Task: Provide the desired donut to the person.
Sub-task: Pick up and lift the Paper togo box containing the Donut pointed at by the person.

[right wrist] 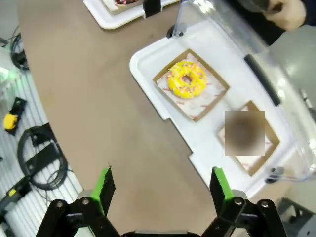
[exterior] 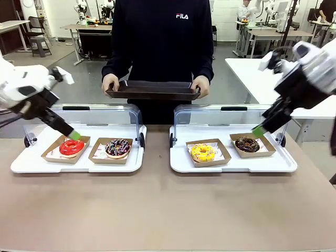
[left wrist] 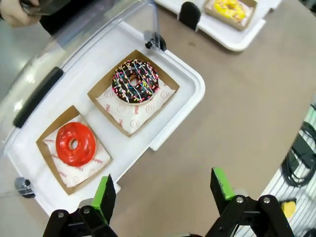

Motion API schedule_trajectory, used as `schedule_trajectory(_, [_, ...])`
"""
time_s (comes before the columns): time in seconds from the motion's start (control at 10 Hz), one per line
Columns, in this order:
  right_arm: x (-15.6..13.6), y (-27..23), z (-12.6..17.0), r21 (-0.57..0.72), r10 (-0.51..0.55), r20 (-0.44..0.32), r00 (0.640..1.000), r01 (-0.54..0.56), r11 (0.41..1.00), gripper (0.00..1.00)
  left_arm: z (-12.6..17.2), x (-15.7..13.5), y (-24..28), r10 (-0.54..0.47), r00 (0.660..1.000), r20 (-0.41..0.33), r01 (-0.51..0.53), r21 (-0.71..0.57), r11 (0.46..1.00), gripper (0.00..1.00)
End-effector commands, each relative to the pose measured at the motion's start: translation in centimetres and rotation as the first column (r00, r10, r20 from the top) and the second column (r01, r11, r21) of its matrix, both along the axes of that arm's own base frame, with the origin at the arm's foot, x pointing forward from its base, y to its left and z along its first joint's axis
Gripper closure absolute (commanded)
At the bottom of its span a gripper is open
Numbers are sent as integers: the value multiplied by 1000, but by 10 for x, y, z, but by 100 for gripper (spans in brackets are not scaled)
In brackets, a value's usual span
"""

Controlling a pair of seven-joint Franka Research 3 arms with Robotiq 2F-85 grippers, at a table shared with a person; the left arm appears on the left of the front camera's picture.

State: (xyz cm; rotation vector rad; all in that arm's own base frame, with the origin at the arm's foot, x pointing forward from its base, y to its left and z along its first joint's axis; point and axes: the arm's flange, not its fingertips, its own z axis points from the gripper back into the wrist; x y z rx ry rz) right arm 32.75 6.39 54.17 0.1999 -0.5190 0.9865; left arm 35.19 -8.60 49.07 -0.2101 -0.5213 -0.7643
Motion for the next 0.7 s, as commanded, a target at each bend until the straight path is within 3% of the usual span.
schedule_trajectory(0.0, [19, -28, 1, -4, 36, 15, 999, -36, 999, 0, 10, -12, 32, -57, 998, 37, 57, -1, 998, 0])
schedule_trajectory(0.3, [26, -72, 8, 58, 27, 76, 997, -32, 998, 0, 27, -24, 70, -113, 986, 122, 118, -32, 992, 0])
schedule_trajectory(0.6, [14, -101, 10, 134, 35, 128, 991, -52, 990, 0, 40, -32, 97, -70, 981, 180, 80, -53, 995, 0])
